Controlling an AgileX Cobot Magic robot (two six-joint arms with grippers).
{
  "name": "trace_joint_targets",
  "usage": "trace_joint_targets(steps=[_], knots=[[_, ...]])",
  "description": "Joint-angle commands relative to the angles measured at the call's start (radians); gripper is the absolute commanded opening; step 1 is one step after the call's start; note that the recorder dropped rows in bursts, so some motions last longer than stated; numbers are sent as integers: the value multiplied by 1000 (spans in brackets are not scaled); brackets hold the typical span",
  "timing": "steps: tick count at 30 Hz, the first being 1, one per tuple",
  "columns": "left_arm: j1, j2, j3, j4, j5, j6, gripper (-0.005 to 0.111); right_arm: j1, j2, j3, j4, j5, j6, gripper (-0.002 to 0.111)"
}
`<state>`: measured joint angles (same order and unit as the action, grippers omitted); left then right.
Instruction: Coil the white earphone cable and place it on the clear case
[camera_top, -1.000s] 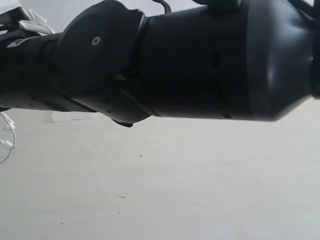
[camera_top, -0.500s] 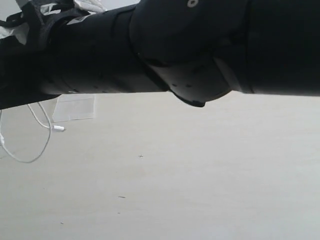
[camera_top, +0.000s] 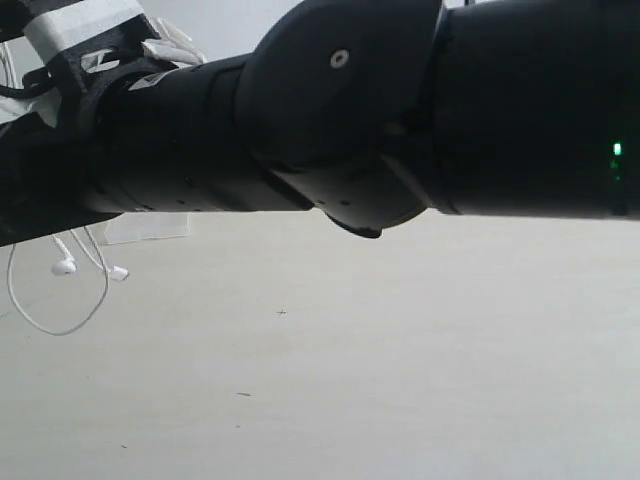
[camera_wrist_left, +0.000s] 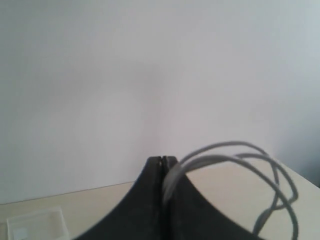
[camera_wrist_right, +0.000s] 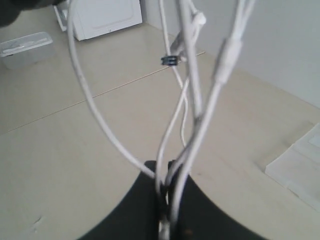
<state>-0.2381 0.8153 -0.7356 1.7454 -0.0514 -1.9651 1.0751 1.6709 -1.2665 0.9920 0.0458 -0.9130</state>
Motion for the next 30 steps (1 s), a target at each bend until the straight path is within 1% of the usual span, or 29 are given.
trace_joint_targets(steps=[1,8,10,16,18,25,30], knots=[[-1,-6,-33,-1,-38,-5,0,-5,2,3,-7,-36,-10,0],[-1,-6,-41,-1,-85,-5,0,-5,2,3,-7,-61,-10,1],[-1,-6,-41,-1,-85,-5,0,-5,2,3,-7,-61,-10,6],[-1,-6,-41,-1,-83,-5,0,-5,2,3,-7,-46,-10,26],[-1,-6,-41,-1,-83,-5,0,-5,2,3,-7,-46,-10,29],[-1,-6,-43,-1,-97,-4,0,-5,2,3,-7,-40,-10,30],[-1,-6,-43,-1,-115,-4,0,-5,2,3,-7,-74,-10,30]])
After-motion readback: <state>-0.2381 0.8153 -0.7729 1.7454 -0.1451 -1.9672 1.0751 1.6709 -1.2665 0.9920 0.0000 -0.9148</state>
